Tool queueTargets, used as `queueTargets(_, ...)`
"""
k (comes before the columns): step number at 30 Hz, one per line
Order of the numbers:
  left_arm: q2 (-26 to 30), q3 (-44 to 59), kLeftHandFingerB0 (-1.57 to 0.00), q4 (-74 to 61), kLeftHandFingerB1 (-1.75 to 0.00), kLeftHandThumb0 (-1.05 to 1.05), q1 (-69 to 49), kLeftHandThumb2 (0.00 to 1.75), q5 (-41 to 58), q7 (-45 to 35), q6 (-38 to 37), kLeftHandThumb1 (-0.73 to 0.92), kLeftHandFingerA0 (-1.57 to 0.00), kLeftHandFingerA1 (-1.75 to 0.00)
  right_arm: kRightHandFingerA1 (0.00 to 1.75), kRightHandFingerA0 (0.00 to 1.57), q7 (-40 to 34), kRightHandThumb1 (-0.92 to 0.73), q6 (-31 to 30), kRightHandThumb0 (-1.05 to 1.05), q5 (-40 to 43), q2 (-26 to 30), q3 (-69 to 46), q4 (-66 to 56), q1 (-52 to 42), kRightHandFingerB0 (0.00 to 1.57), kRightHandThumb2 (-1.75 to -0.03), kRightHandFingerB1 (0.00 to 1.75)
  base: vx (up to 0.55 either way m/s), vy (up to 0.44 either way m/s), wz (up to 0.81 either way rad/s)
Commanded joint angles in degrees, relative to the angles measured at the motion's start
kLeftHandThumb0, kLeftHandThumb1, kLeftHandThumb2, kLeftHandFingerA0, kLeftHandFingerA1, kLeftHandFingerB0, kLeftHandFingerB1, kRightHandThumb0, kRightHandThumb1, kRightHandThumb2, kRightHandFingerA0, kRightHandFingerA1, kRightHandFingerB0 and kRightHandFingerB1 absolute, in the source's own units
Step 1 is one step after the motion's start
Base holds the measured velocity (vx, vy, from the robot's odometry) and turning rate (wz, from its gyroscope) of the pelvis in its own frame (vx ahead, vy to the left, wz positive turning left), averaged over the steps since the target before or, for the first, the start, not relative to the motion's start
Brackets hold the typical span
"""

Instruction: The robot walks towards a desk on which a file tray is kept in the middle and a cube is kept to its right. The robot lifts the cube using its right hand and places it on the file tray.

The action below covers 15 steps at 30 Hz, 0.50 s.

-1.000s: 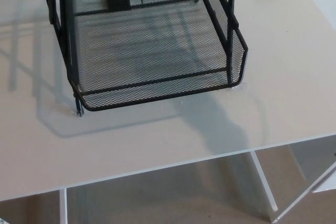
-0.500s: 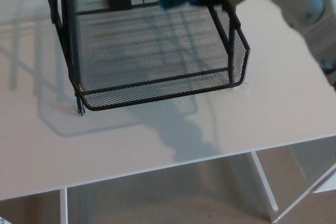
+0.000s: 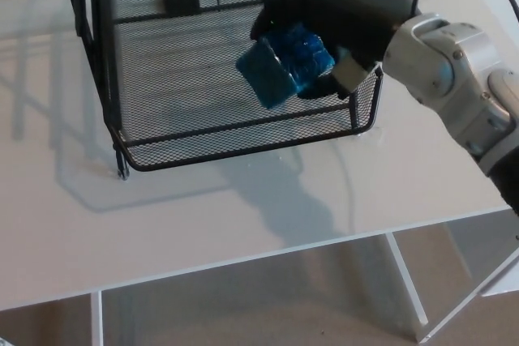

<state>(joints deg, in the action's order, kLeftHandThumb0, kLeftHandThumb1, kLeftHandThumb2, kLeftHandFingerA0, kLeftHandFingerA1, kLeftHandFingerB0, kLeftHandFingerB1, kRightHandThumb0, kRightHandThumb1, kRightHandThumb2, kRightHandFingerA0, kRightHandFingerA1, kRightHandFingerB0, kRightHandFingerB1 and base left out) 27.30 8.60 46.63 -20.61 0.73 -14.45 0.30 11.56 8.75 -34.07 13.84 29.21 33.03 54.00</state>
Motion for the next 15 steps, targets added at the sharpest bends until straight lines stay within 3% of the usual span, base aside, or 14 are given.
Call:
queueTargets(1, 0.9, -0.5, -0.25, -0.3, -0.42, -0.7, -0.2, 0.7, -0.9, -0.4, -0.2, 0.92, -0.39, -0.59, 0.84, 0.54, -2.6, -0.67, -2.7, -0.38, -1.9, -0.5, -1.2, -1.3, -0.9, 0.39, -0.6, 0.37, 0.0, 0.0, 0.0)
queueTargets(2, 1.1, -0.6, -0.16, 0.8, -0.49, -0.72, 0.7, 1.06, -0.8, -0.9, 0.3, 0.74, -0.31, -0.6, 0.0, 0.0, -0.3, -0.55, -6.3, -0.66, -3.5, -0.6, -0.8, -4.0, 0.5, 0.02, -0.75, 0.16, 0.0, 0.0, 0.0)
queueTargets(4, 1.0, -0.7, -0.16, 1.8, -0.49, -0.72, 1.5, 1.06, -0.7, -1.1, 0.4, 0.74, -0.31, -0.6, 0.0, 0.0, 0.7, -0.55, -8.1, -0.66, -4.4, -0.9, -0.5, -4.8, 1.4, 0.02, -0.75, 0.16, 0.0, 0.0, 0.0)
queueTargets(5, 1.1, -0.7, -0.15, 1.2, -0.49, -0.72, 1.2, 1.04, -0.6, -1.5, 0.4, 0.76, -0.28, -0.58, 0.13, 0.0, 0.4, -0.46, -8.2, -0.85, -4.6, -0.9, -0.7, -5.2, 1.8, 0.0, -0.76, 0.0, 0.0, 0.0, 0.0)
queueTargets(7, 1.2, -0.6, -0.16, 0.9, -0.49, -0.73, 0.5, 1.04, -0.2, -2.2, -0.4, 0.76, -0.29, -0.58, 0.17, 0.0, -0.4, -0.47, -8.3, -0.87, -5.2, -1.0, -1.0, -6.7, 2.4, 0.0, -0.77, 0.0, 0.0, 0.0, 0.0)
queueTargets(8, 1.1, -0.5, -0.17, 1.1, -0.49, -0.73, 0.5, 1.05, -0.2, -2.1, -0.5, 0.76, -0.3, -0.59, 0.0, 0.0, -0.1, -0.55, -8.7, -0.7, -5.3, -0.9, -1.2, -7.4, 2.7, 0.0, -0.57, 0.02, 0.0, 0.0, 0.0)
queueTargets(9, 1.3, -0.4, -0.18, 1.7, -0.49, -0.72, 0.3, 1.05, -0.4, -1.9, -0.9, 0.76, -0.3, -0.59, 0.0, 0.0, -0.2, -0.46, -8.8, -0.73, -5.4, -0.7, -1.6, -8.3, 3.3, 0.0, -0.68, 0.01, 0.0, 0.0, 0.0)
queueTargets(13, 1.3, -0.5, -0.2, 2.7, -0.49, -0.68, 0.6, 1.03, -0.8, -0.7, -0.4, 0.77, -0.32, -0.58, 0.0, 0.0, 0.1, -0.44, -8.3, -0.78, -5.1, -0.3, -2.2, -8.4, 4.8, 0.0, -0.66, 0.0, 0.0, 0.0, 0.0)
queueTargets(14, 1.3, -0.7, -0.2, 1.8, -0.49, -0.68, 0.3, 1.03, -1.0, -0.5, 0.2, 0.77, -0.32, -0.58, 0.25, 0.0, -0.3, -0.51, -8.9, -0.89, -6.0, 0.1, -2.4, -9.7, 5.2, 0.0, -0.84, 0.0, 0.0, 0.0, 0.0)
queueTargets(15, 1.3, -0.6, -0.2, 1.9, -0.49, -0.68, 0.4, 1.03, -1.0, -0.5, 0.2, 0.77, -0.32, -0.58, 0.25, 0.0, -0.4, -0.51, -8.9, -0.89, -6.1, -0.1, -2.3, -9.3, 5.5, 0.0, -0.84, 0.0, 0.0, 0.0, 0.0)
